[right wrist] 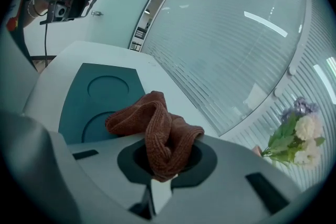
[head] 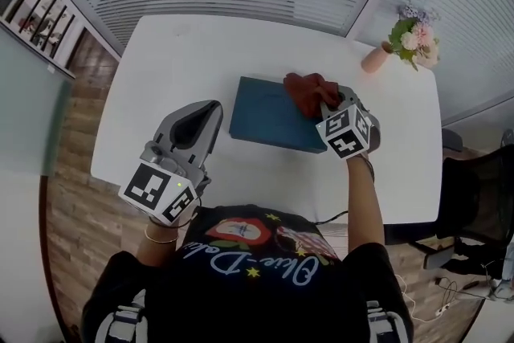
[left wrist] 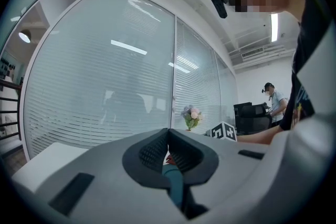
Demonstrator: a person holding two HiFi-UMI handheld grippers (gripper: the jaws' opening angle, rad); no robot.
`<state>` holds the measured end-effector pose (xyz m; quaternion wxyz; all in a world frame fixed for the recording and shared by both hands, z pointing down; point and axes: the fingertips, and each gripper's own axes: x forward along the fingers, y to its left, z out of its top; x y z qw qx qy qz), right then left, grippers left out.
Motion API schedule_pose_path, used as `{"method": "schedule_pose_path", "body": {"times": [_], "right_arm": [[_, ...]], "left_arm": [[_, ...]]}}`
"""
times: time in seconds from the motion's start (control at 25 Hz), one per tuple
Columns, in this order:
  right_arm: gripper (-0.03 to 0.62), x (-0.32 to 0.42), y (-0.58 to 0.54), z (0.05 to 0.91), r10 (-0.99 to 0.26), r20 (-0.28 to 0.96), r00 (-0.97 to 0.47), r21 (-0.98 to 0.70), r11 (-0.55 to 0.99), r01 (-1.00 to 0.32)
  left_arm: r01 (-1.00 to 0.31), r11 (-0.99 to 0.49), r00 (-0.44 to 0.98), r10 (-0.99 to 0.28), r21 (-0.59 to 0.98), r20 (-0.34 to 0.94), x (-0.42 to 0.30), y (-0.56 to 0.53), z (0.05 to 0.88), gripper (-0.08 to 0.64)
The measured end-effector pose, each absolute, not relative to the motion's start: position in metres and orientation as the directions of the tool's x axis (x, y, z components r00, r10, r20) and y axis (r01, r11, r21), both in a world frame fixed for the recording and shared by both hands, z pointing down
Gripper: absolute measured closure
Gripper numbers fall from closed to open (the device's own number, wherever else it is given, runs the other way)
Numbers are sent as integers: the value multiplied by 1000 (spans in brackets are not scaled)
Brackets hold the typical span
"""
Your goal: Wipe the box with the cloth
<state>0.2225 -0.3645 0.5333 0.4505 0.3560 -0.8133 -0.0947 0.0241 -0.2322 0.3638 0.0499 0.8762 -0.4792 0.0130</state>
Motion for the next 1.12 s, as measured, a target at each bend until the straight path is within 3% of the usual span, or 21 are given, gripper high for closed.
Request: {"method": "schedule_pose_path", "body": {"times": [0.56, 0.76, 0.92, 1.12], "right_arm": [[569, 255, -358, 527, -715, 636, -292, 463, 656, -596], [569, 246, -357, 479, -763, 522, -381, 403, 614, -679], [569, 213, -351, 438, -789, 410, -458, 442, 611, -657], [569, 146, -339, 418, -720, 341, -604, 427, 691, -583]], "left_arm": [[-851, -517, 523, -851, 89, 55, 15, -223, 361, 557], [-850, -521, 526, -848, 83, 62, 17, -225, 364, 557], [-845, -528, 532, -845, 83, 55, 18, -223, 362, 557], [-851, -518, 524, -849, 87, 63, 14, -223, 365, 557]]}}
